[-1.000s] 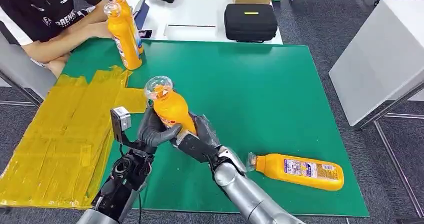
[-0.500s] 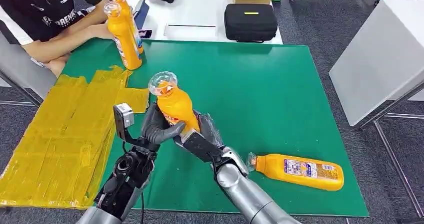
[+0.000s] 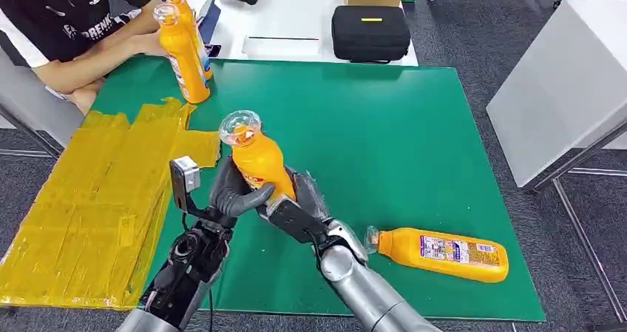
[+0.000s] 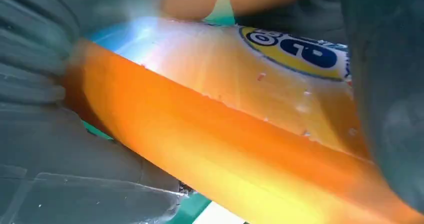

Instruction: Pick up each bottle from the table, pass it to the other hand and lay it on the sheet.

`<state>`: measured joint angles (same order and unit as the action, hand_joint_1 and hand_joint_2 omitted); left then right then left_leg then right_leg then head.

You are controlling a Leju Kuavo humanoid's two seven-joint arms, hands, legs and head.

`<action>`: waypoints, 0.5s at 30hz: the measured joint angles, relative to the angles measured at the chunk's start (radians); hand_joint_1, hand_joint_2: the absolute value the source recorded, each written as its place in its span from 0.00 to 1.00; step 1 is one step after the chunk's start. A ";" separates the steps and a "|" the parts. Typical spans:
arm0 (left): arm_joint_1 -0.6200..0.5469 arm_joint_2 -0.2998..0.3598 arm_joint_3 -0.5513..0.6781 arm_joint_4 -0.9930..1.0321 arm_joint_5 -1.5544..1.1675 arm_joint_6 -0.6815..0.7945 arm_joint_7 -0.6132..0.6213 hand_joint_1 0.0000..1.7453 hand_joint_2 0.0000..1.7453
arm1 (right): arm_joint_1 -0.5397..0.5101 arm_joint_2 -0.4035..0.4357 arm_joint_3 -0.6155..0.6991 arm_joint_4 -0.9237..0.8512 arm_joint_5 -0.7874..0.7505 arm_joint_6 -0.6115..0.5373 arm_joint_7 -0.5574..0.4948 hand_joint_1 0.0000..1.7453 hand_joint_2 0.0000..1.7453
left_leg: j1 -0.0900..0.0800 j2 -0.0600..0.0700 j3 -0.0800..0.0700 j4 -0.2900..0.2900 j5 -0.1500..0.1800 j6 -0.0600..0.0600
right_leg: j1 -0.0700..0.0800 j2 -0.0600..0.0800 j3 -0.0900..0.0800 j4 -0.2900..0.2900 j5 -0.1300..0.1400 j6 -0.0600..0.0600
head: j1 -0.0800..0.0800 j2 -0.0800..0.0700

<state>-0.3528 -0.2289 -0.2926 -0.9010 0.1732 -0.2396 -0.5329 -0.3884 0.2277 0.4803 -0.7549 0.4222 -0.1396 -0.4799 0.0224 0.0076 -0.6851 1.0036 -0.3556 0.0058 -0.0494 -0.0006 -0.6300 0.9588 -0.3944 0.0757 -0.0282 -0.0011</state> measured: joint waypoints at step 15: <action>0.001 -0.003 0.000 0.005 -0.010 0.001 -0.002 1.00 1.00 | 0.016 -0.001 0.000 -0.008 0.021 -0.018 0.007 1.00 1.00 | 0.000 0.000 0.000 0.000 0.000 0.000 | 0.000 0.000 0.000 0.000 0.000 0.000 | 0.000 0.000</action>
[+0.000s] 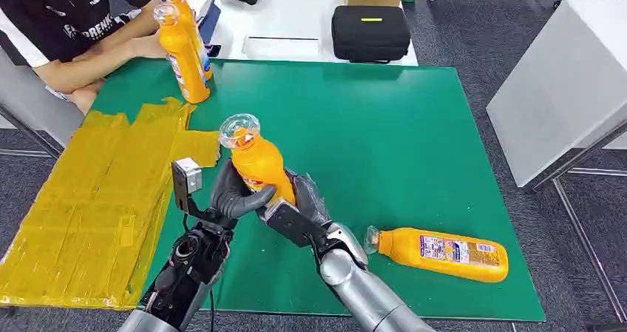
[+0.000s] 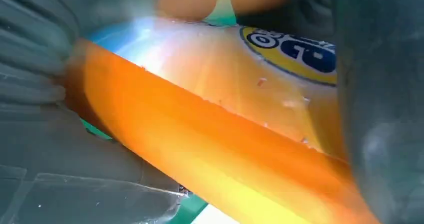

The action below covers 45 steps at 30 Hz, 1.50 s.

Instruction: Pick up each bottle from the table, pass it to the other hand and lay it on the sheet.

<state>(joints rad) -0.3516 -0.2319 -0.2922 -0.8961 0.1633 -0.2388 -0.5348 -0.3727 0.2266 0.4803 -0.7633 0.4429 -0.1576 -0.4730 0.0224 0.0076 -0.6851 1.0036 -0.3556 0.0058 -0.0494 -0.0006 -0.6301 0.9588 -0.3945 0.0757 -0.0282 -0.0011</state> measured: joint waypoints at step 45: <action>-0.001 0.031 0.123 -0.050 -0.809 0.883 0.055 1.00 1.00 | 0.212 -0.069 -0.076 -0.514 0.055 -0.067 0.042 0.00 1.00 | 0.000 0.000 0.000 0.000 -0.001 -0.001 | 0.000 0.000 -0.001 0.000 0.000 0.000 | 0.000 0.000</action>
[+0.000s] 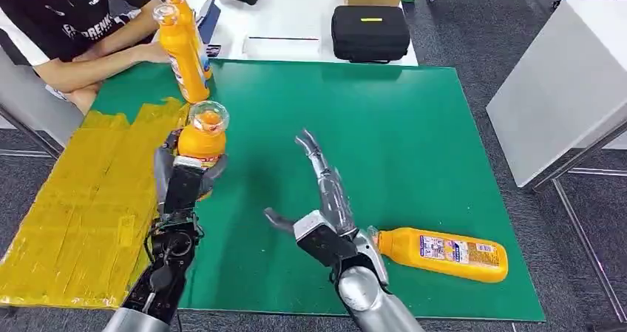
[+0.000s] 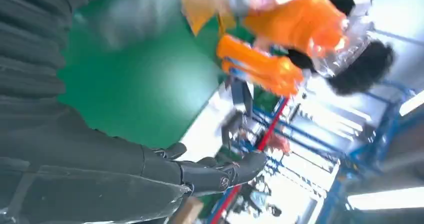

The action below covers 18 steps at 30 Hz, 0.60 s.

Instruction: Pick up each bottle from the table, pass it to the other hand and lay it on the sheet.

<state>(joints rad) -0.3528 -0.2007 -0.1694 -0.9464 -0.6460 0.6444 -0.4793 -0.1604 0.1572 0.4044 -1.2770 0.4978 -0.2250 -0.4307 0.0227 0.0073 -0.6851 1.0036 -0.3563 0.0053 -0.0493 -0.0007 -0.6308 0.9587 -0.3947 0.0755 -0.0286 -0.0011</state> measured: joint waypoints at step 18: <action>-0.191 0.174 -0.246 0.187 -0.924 -0.026 0.694 1.00 1.00 | 0.055 -0.043 -0.116 -0.132 -0.016 -0.011 -0.024 0.00 1.00 | 0.000 -0.001 0.000 0.000 0.002 0.001 | 0.000 -0.001 0.001 0.000 0.000 0.000 | 0.000 0.000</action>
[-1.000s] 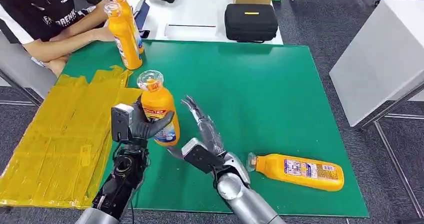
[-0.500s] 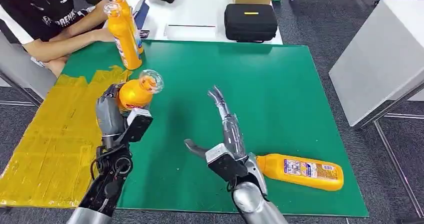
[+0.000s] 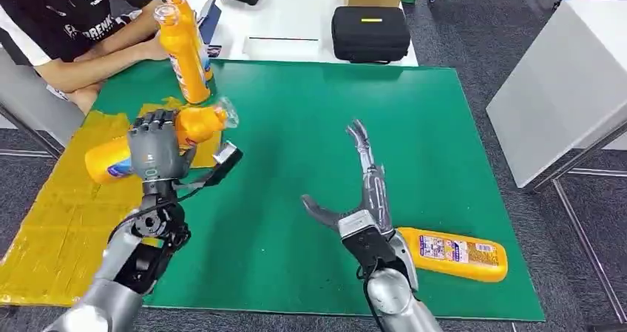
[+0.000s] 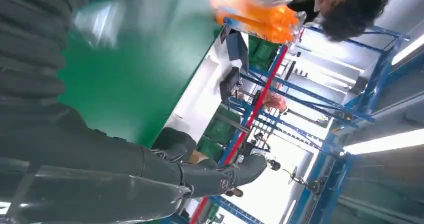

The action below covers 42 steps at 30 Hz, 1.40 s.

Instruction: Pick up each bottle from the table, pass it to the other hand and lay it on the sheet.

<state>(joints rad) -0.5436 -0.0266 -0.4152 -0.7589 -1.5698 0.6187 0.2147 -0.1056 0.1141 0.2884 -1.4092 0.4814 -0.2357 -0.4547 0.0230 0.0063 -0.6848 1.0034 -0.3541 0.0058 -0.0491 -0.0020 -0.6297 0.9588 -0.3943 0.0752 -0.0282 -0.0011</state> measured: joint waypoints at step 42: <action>-0.130 0.177 -0.201 0.459 0.003 -0.227 0.085 0.00 0.00 | 0.029 -0.005 -0.071 -0.014 0.041 0.022 0.014 0.00 1.00 | 0.001 0.003 0.001 0.000 0.000 -0.002 | 0.001 0.003 -0.002 0.001 0.002 -0.003 | 0.000 0.000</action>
<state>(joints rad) -0.6739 0.1499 -0.6165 -0.2995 -1.5663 0.3921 0.3001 -0.0765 0.1091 0.2171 -1.4233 0.5223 -0.2136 -0.4410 0.0238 0.0089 -0.6839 1.0031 -0.3543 0.0038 -0.0482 0.0010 -0.6314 0.9594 -0.3925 0.0722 -0.0282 -0.0011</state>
